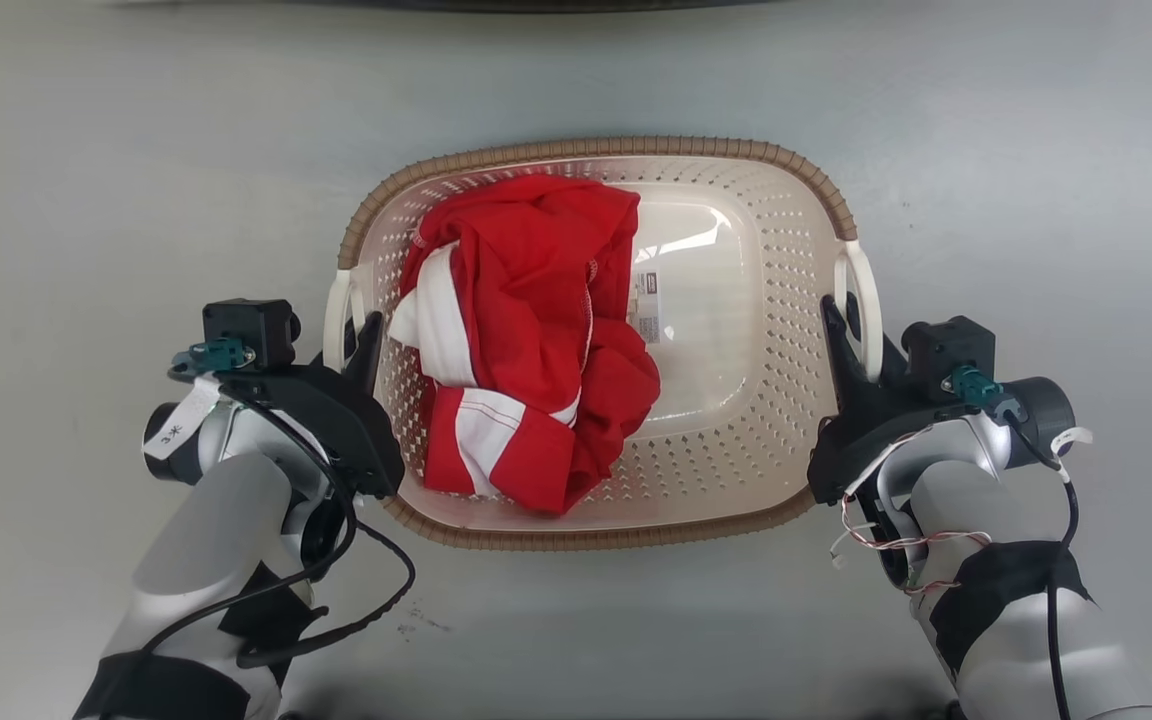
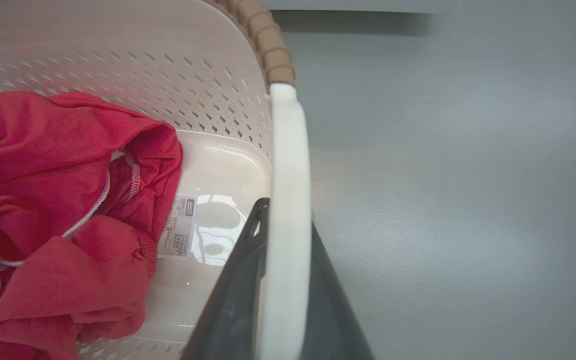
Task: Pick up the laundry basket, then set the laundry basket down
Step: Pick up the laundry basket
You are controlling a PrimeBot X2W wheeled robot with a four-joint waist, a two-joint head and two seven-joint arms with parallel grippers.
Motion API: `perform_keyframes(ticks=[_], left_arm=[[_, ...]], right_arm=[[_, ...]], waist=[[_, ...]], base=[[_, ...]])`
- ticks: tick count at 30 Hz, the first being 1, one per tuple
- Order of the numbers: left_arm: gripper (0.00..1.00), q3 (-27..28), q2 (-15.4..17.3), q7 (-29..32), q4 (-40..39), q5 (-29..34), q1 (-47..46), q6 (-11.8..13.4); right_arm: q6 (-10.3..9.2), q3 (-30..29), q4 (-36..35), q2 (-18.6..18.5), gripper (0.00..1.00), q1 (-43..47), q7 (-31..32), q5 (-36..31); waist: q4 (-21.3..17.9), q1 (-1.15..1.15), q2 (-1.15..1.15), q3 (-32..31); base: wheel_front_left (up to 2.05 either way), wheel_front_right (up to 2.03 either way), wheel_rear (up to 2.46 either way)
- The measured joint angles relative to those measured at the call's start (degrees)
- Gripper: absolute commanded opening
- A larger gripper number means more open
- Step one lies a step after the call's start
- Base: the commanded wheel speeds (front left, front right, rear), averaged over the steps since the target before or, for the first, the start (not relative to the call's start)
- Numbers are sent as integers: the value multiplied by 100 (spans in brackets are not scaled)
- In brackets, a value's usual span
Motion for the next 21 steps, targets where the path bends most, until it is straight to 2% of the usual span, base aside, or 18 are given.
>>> perform_keyframes(ticks=[16, 21], left_arm=[[0, -207, -167, 294, 659, -333, -56, -3], [0, -305, -211, 497, 835, -419, -26, -3]], right_arm=[[233, 36, 976, 77, 0, -107, 65, 82], [356, 67, 1285, 93, 0, -113, 167, 134]], waist=[[57, 0, 0, -921], [47, 0, 0, -1376]], base=[[0, 0, 0], [0, 0, 0]])
